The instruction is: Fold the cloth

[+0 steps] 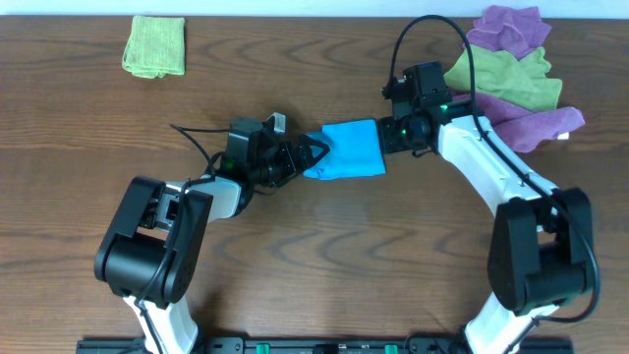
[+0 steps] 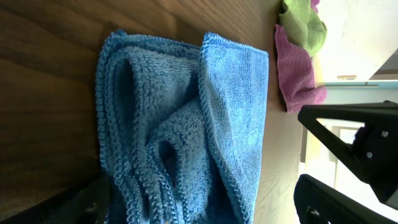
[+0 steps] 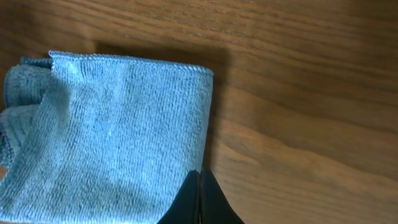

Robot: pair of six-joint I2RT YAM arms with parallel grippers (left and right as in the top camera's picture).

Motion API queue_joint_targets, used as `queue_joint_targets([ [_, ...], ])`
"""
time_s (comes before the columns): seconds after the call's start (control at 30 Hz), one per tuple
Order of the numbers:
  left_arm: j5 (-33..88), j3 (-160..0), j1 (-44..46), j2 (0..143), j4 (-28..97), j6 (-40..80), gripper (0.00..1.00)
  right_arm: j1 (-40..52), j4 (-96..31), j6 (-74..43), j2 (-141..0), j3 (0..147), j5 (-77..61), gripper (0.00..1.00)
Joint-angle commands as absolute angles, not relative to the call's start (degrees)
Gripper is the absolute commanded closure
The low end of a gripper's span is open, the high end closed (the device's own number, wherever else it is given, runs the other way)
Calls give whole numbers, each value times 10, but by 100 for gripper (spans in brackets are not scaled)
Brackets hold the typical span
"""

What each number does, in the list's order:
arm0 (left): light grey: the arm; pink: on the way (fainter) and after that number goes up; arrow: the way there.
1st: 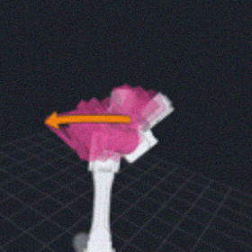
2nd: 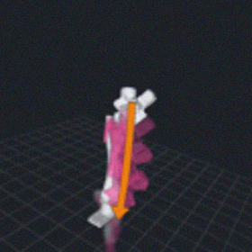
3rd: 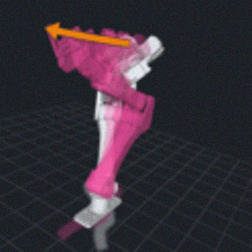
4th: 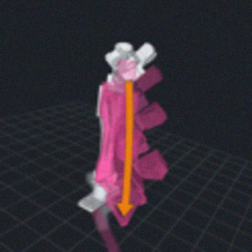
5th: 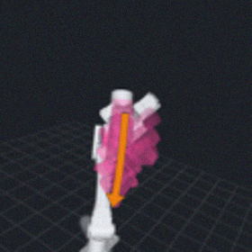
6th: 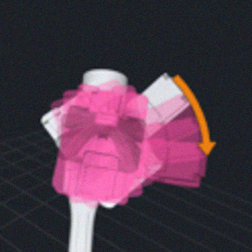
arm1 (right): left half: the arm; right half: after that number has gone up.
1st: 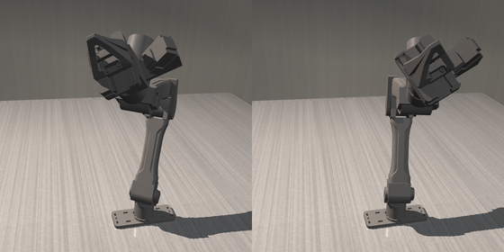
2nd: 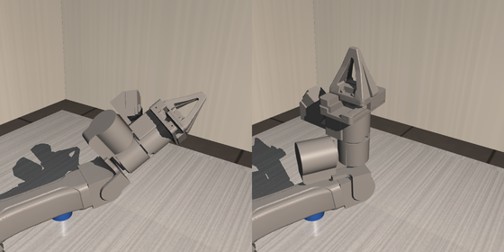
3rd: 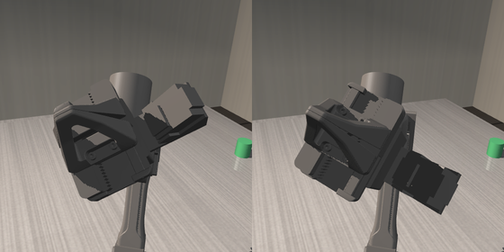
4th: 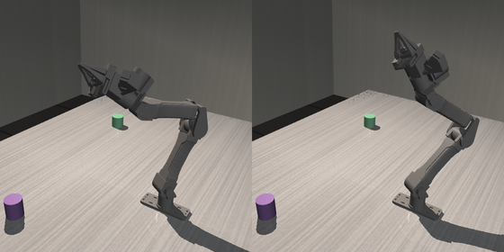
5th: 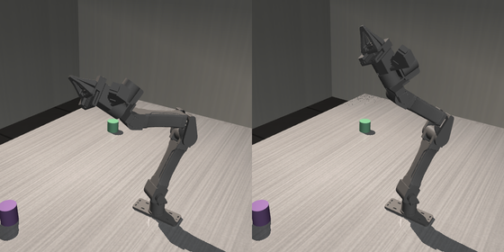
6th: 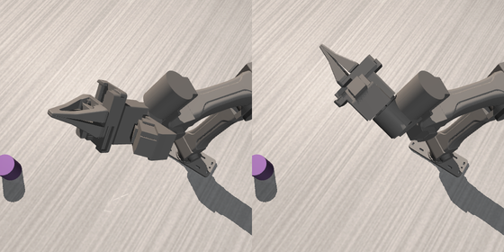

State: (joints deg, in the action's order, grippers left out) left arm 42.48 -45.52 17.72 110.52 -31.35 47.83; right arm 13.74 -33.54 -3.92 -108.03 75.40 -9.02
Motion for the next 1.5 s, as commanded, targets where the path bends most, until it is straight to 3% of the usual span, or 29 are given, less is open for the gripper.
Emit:
queue_joint_targets([
  [0.0,426,-450,177,1130,-302,480,5,143,-332,-54,-1101,752,-74,99],
  [1.2,402,-450,189,1131,-279,475,5,197,-292,-68,-1147,752,-78,99],
  [1.33,392,-450,204,1131,-277,475,0,197,-294,-69,-1147,752,-78,99],
  [1.47,378,-450,210,1131,-272,475,25,197,-299,-73,-1147,752,-80,99],
])
